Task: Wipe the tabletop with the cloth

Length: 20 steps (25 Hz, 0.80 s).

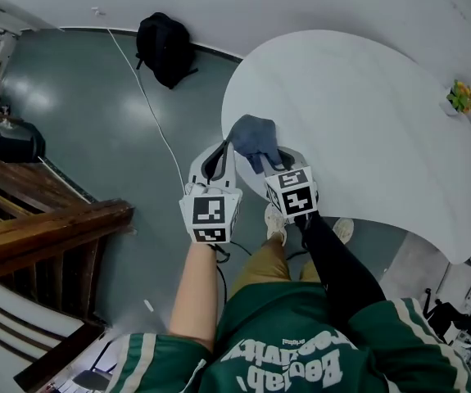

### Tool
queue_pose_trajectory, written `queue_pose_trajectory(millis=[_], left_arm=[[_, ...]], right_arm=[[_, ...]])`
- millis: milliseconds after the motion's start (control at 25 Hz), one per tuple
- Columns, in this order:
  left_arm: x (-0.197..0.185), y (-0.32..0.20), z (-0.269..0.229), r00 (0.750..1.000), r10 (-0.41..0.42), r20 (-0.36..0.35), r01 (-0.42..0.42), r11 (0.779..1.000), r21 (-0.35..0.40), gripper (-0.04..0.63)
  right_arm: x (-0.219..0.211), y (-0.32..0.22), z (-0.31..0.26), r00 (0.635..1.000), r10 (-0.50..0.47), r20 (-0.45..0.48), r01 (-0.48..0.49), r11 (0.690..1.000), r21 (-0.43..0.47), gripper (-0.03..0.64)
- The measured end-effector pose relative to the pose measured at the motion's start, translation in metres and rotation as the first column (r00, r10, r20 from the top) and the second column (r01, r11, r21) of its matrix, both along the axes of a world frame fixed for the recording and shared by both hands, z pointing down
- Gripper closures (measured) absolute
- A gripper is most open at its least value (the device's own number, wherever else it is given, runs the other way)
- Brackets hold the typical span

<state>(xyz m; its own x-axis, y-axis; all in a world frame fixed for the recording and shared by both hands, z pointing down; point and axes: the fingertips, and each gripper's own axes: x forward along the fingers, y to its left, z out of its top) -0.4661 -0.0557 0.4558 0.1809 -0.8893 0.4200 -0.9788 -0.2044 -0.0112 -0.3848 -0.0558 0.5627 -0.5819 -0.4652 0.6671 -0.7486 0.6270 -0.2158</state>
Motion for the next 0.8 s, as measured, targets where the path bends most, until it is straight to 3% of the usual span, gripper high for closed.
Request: queue_pose_trajectory(millis=[200,480,800], left_arm=[[0.051,-0.018,0.007,0.996,0.087,-0.012,-0.087,0.996,-0.006,0.595],[0.152,-0.036,0.01,0.981,0.196,0.007,-0.196,0.981,-0.005,0.595],[0.262,-0.031,0.007,0.961,0.274,0.029,-0.274,0.962,-0.011,0.595]], right_arm=[[0.052,-0.009,0.0,0.998,0.064,-0.03,-0.064,0.998,0.006,0.525],[0.167,-0.021,0.0,0.978,0.205,-0.034,-0.204,0.979,0.016,0.525],[0.284,-0.01,0.002,0.956,0.292,-0.036,-0.292,0.956,0.012,0.525]])
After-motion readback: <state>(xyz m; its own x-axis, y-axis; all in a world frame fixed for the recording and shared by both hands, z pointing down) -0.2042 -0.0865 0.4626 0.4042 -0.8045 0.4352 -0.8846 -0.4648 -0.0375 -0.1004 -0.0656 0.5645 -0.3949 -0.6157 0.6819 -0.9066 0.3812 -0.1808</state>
